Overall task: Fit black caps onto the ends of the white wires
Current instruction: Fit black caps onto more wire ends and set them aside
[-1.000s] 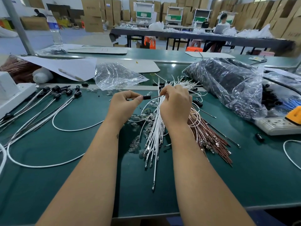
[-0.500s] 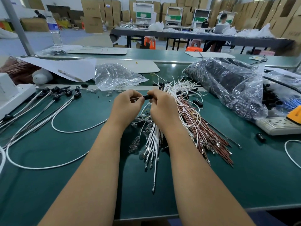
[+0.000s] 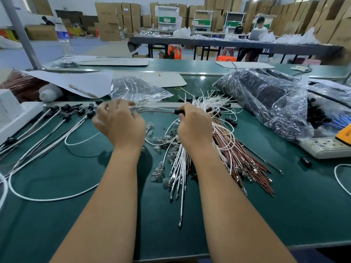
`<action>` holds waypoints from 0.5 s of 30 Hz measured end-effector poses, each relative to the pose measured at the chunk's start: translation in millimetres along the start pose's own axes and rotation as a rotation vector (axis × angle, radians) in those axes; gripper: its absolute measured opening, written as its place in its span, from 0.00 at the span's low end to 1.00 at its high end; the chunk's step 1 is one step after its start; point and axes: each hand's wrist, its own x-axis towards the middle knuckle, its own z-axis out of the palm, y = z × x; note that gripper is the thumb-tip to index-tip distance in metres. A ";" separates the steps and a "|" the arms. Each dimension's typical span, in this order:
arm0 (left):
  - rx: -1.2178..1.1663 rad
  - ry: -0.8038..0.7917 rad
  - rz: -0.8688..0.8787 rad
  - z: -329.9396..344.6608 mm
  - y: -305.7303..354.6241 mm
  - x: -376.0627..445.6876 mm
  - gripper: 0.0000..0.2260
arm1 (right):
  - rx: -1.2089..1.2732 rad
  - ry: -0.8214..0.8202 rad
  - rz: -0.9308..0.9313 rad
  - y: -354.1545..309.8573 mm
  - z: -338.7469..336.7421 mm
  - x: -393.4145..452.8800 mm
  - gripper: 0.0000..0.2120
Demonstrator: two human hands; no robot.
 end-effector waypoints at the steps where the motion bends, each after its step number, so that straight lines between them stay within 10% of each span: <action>1: -0.099 0.039 0.122 -0.9 5.1 -1.0 0.11 | 0.013 -0.022 -0.025 -3.3 0.8 -1.0 0.06; 5: -0.368 -0.177 0.426 -0.1 27.0 -9.0 0.19 | 0.125 -0.066 -0.081 -11.4 1.7 -3.7 0.07; 15: -0.452 -0.364 0.316 7.6 18.5 -10.0 0.24 | 0.169 -0.103 -0.027 -11.2 -0.1 -4.8 0.06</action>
